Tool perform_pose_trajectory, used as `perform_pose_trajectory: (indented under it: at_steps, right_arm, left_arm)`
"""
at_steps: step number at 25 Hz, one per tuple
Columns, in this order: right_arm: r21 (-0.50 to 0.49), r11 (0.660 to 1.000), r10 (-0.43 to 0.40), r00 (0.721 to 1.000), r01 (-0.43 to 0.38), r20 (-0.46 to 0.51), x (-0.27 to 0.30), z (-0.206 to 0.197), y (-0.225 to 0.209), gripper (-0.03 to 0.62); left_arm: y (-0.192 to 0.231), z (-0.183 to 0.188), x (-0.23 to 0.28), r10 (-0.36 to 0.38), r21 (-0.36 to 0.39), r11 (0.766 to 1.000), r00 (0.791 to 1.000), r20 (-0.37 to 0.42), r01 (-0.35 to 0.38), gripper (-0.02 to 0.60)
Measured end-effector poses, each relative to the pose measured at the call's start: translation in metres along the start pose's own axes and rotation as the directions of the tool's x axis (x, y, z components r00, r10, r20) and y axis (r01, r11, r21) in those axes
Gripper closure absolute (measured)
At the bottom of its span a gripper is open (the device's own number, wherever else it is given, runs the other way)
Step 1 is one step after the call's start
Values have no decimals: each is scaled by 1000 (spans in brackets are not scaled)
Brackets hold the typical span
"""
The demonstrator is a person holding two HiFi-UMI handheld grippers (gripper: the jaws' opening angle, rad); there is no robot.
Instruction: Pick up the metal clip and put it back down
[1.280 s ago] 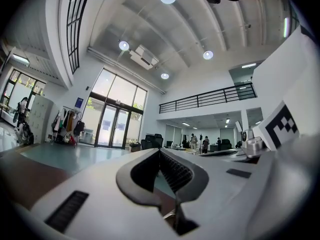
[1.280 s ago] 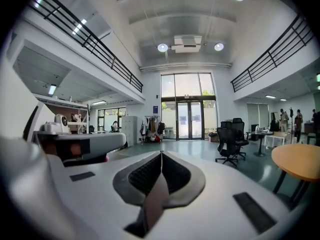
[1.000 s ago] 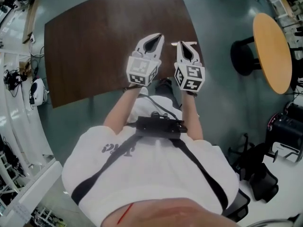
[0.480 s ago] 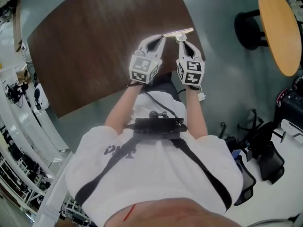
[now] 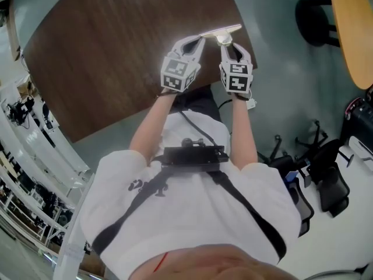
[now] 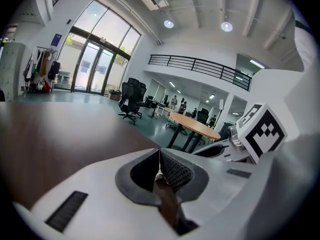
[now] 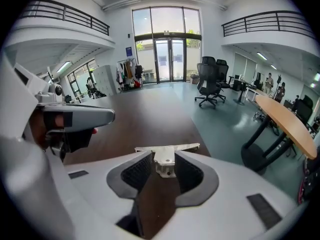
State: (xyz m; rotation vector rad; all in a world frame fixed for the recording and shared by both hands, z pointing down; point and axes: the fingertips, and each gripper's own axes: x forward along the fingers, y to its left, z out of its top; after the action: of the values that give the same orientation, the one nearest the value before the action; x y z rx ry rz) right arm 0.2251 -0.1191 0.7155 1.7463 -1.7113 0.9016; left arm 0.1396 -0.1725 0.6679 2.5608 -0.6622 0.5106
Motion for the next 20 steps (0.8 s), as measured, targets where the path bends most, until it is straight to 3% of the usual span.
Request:
perform_pose_trajectory:
  at_steps: [4,7,20]
  right_arm:
    - [10,1000,11,999,-10,-31,15,-6,-2,338]
    - [27,999,21,998,-20,-57,33,-14,-2,302]
    - [-79,997,2,990,-13,-142,74,-34,-5,296]
  left_arm:
    - [6,-6,4,13,8,1000,1000,-16,-13,568]
    - [14,-11,8,24,18,1000,999,-23,-23,568]
    - [26,-9,2,62,4,998,998,-12,-62,568]
